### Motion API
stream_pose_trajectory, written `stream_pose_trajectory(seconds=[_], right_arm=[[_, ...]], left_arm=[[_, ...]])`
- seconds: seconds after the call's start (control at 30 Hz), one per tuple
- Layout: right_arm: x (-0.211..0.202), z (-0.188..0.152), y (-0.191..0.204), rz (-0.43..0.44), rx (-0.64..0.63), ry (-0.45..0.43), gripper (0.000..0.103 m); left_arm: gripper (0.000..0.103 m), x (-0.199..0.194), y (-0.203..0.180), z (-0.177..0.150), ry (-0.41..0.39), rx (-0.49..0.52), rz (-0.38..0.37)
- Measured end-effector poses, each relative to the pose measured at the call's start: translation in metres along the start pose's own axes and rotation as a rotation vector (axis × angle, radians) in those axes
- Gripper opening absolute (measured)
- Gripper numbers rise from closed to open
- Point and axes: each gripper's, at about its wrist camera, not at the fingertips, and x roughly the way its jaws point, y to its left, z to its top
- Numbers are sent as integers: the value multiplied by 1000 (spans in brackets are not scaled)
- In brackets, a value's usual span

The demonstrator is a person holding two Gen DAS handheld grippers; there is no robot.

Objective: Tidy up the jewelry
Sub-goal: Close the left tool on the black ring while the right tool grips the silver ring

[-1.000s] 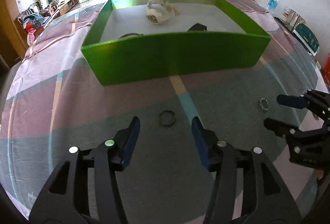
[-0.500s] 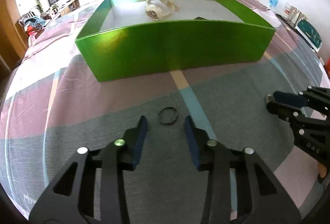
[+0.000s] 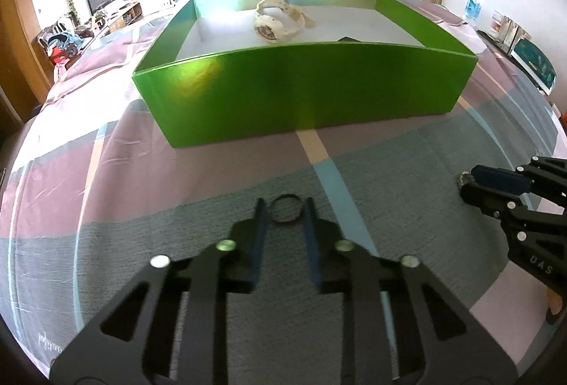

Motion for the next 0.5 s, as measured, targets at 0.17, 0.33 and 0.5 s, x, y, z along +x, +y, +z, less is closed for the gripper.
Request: stream_pose_trajectory(seconds=[0.17,0.33,0.5], right_arm=[[0,0,0,6,0,2,23],[-1,-1,4,19,-17,5,23],[-1,-2,10,44,-41,5,23]], left_arm=[[18,-1,0,-1,2,-4,3],[18,-3,-2,-3,9,6,2],[18,-5,-8,-6,12,20,-11]])
